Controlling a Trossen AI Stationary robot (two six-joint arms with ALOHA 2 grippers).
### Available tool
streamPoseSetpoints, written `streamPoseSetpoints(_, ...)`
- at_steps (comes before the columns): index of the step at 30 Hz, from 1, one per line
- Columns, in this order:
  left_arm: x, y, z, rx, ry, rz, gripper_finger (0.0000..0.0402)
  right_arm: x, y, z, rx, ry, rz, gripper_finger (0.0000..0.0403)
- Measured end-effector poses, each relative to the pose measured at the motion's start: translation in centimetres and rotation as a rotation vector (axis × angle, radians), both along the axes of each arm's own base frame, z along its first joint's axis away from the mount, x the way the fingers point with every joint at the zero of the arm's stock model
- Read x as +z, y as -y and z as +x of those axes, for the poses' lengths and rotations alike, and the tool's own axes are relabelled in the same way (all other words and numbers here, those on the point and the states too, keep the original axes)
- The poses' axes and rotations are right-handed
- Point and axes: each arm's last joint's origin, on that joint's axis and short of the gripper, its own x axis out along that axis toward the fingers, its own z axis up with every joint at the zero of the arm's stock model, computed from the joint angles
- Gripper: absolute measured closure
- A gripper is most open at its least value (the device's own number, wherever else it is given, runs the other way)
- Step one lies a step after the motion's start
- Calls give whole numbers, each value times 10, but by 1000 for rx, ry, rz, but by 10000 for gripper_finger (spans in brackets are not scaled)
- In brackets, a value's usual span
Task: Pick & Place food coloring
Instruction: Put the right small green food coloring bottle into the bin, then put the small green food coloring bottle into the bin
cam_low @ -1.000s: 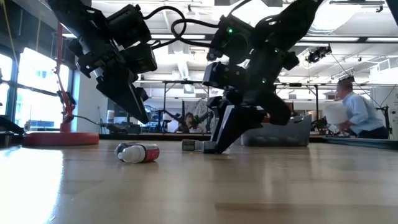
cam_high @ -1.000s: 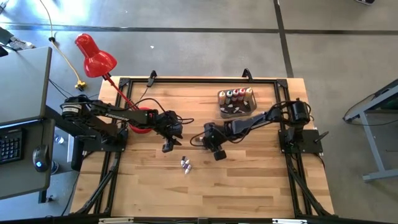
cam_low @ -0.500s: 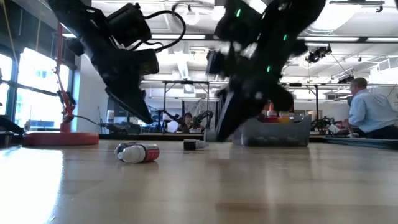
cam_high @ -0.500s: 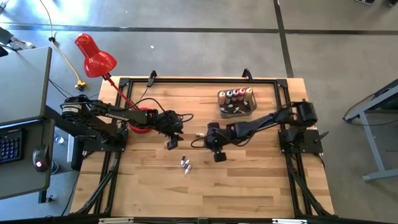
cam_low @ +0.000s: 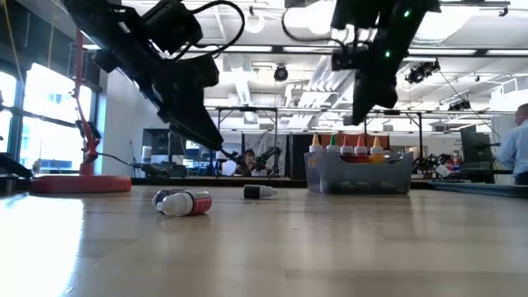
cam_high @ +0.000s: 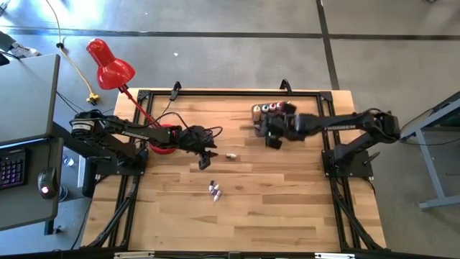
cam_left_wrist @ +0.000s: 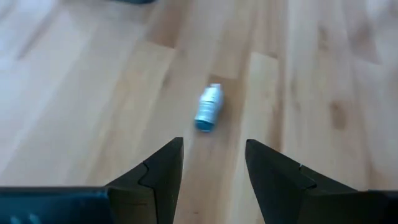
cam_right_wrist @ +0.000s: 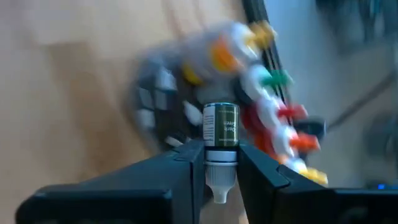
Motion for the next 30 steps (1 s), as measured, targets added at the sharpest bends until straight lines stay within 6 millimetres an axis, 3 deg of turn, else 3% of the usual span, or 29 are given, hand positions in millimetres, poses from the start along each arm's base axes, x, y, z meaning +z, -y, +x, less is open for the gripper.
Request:
streamPoseSetpoints(5, -1, -3, -1, 115, -11, 18, 229, -1, 42, -13, -171, 25, 89, 328)
streamPoseSetpoints(10, -1, -4, -1, 122, -10, 42, 229, -3, 65, -22, -208, 72, 261, 326)
streamPoseSetpoints(14, 0, -5, -1, 152, -8, 69, 229, -4, 73, -25, -172, 92, 371, 321)
streamPoseSetpoints(19, -4, -5, 1, 139, -20, 61, 229, -4, 80, -29, -207, 64, 281, 299)
streamPoseSetpoints(24, -10, -3, 6, 31, -18, 83, 229, -3, 83, -29, -204, 53, 254, 262)
streamPoseSetpoints(30, -10, -3, 22, -120, 114, 205, 229, -2, 83, -27, -224, 101, 267, 228)
